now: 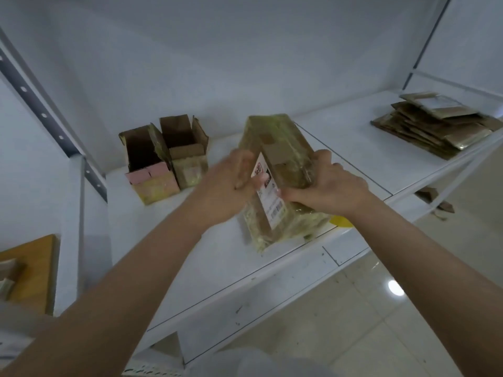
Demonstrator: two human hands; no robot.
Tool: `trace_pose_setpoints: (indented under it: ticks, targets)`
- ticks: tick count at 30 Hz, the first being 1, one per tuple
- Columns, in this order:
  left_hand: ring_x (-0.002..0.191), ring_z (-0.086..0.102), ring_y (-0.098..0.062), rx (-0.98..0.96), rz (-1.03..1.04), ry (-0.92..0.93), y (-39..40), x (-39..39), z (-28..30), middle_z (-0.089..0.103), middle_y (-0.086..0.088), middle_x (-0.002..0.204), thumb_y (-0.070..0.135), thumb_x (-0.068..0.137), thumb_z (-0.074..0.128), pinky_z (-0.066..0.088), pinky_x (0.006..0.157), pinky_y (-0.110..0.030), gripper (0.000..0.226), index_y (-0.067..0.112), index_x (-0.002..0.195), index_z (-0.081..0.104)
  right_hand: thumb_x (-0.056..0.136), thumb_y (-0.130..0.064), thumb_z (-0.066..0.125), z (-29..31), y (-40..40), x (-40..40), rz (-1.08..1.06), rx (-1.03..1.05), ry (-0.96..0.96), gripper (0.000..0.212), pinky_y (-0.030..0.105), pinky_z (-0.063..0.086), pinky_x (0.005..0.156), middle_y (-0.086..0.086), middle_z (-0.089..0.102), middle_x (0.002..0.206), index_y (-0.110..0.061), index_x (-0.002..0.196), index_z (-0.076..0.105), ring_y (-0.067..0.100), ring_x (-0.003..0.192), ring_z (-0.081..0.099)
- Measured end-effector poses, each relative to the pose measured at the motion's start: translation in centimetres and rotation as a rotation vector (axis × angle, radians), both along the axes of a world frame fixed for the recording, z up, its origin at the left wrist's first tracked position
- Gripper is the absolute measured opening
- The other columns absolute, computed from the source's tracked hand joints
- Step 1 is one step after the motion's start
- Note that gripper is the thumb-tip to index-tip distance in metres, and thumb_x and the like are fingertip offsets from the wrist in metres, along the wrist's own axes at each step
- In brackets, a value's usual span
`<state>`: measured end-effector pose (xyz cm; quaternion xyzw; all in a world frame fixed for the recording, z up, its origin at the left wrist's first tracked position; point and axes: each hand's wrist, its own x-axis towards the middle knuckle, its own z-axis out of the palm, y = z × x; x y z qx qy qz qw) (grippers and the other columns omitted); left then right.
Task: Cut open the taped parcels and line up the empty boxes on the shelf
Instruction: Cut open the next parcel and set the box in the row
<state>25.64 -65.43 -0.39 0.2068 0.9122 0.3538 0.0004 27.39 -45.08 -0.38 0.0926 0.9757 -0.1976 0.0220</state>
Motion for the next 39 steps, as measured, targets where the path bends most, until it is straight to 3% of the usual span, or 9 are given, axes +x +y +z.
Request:
trace_pose_setpoints:
  ticks: [3,6,12,17,24,28,31,34,39]
  targets:
    - [0.117,0.056,-0.010,0.260,0.008,-0.331,0.3,1.1,-2.4,0.058,0.010,0.125,0.069,0.088,0.039,0.045,0.102,-0.039,0.052,0.033,0.124,0.051,0.069,-0.085,0.053,-1.9,-1.2,1.0,0.009,-0.112,0.003,0.095,0.047,0.049,0.092,0.007,0.058,0.122,-0.017,0.130,0.027,0.030,0.113,0.059]
    - [0.113,0.058,-0.007,0.365,0.078,-0.416,-0.6,1.4,-4.8,0.061,0.012,0.121,0.069,0.087,0.038,0.047,0.102,-0.040,0.054,0.033,0.125,0.053,0.091,-0.060,0.052,-4.3,-2.1,2.1,0.024,-0.306,0.011,0.067,0.046,0.048,0.096,0.008,0.060,0.125,-0.016,0.138,0.033,0.029,0.115,0.059]
    - [0.117,0.054,0.003,0.460,0.046,-0.397,-0.9,3.2,-8.2,0.055,0.023,0.125,0.065,0.084,0.057,0.045,0.090,-0.023,0.063,0.028,0.133,0.043,0.093,-0.049,0.056,-8.5,-1.7,3.8,-0.056,-0.573,0.048,0.054,0.042,0.054,0.091,0.000,0.066,0.115,-0.012,0.131,0.049,0.020,0.104,0.065]
    - [0.116,0.061,-0.006,0.575,0.115,-0.356,-0.4,4.9,-10.8,0.065,0.010,0.124,0.049,0.073,0.075,0.052,0.097,-0.037,0.071,0.019,0.133,0.051,0.073,-0.067,0.057,-9.3,-2.0,5.7,-0.084,-0.718,0.131,0.080,0.023,0.053,0.084,-0.007,0.066,0.117,-0.015,0.134,0.050,0.009,0.104,0.064]
    - [0.112,0.066,-0.019,0.767,0.199,-0.337,0.9,5.7,-10.6,0.070,0.000,0.119,0.042,0.069,0.081,0.052,0.096,-0.052,0.074,0.014,0.132,0.056,0.069,-0.061,0.066,-9.5,-2.7,6.6,-0.043,-0.728,0.263,0.071,0.016,0.055,0.076,-0.012,0.070,0.107,-0.021,0.126,0.057,0.001,0.095,0.066]
    - [0.109,0.067,-0.016,0.805,0.184,-0.222,1.1,5.9,-9.5,0.072,0.004,0.115,0.031,0.073,0.084,0.055,0.094,-0.039,0.066,0.012,0.131,0.058,0.066,-0.064,0.069,-8.2,-2.8,7.0,-0.010,-0.732,0.397,0.067,0.022,0.058,0.074,-0.021,0.071,0.092,-0.023,0.118,0.060,-0.003,0.087,0.069]
    - [0.099,0.067,0.004,0.783,0.206,-0.059,1.6,6.0,-7.7,0.070,0.029,0.098,0.020,0.079,0.074,0.053,0.083,-0.016,0.047,0.033,0.121,0.058,0.068,-0.070,0.065,-6.7,-2.7,6.8,0.022,-0.626,0.536,0.074,0.034,0.059,0.068,-0.015,0.071,0.085,-0.020,0.122,0.061,0.004,0.075,0.068]
    - [0.090,0.062,0.018,0.753,0.257,0.083,2.3,6.0,-6.1,0.062,0.045,0.084,0.011,0.082,0.073,0.047,0.076,-0.004,0.056,0.034,0.126,0.047,0.073,-0.076,0.056,-5.5,-2.7,6.4,-0.012,-0.468,0.652,0.079,0.035,0.053,0.053,-0.009,0.063,0.067,-0.018,0.126,0.062,0.008,0.052,0.050]
    - [0.087,0.061,0.019,0.707,0.223,0.170,2.2,5.9,-5.1,0.063,0.040,0.088,0.036,0.080,0.066,0.047,0.075,-0.003,0.059,0.030,0.134,0.041,0.071,-0.066,0.070,-4.0,-3.2,6.8,-0.065,-0.718,0.765,0.053,0.041,0.059,0.074,-0.015,0.073,0.084,-0.034,0.114,0.069,0.010,0.076,0.069]
